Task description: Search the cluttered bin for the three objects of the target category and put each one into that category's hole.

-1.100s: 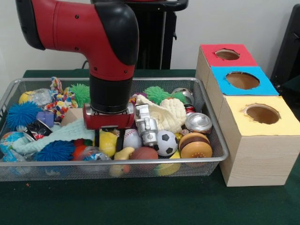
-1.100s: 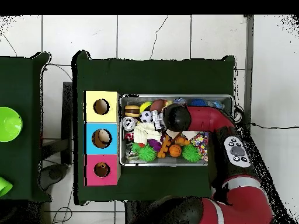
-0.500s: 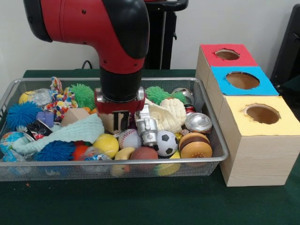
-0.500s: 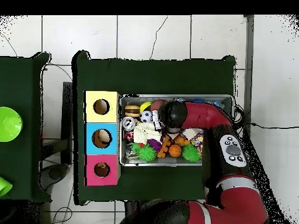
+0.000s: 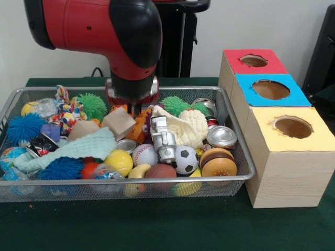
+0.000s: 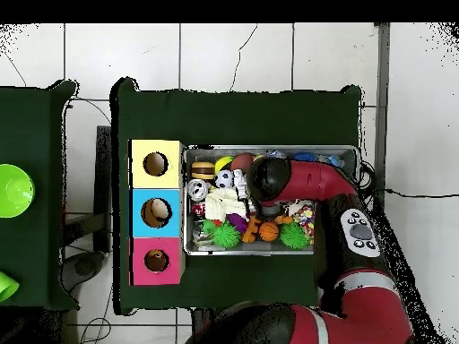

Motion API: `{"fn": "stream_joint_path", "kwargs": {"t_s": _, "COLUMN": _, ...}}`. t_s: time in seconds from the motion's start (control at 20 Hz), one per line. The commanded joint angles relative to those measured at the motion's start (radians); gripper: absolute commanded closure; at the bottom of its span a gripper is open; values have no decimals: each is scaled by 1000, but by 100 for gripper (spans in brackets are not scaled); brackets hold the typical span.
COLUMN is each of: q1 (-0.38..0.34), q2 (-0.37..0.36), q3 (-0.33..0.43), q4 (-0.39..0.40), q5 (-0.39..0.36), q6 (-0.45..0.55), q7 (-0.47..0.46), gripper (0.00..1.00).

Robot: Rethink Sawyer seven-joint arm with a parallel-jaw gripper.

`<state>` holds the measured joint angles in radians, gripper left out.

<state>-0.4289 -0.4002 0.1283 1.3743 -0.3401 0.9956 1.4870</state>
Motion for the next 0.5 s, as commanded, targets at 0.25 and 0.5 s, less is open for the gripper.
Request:
{"fn": "stream_joint_path", "kwargs": {"t_s": 0.25, "q1": -146, "q2": 116, "q3": 118, "q4": 69, "q5": -202, "q6": -1128, "q7": 140, "gripper": 100}}
{"fn": "stream_joint_path", "kwargs": {"t_s": 0.5, "q1": -160, "q2": 155, "q3": 128, "q4": 58, "q5": -204, "q6": -1178, "q7": 160, "gripper": 100}}
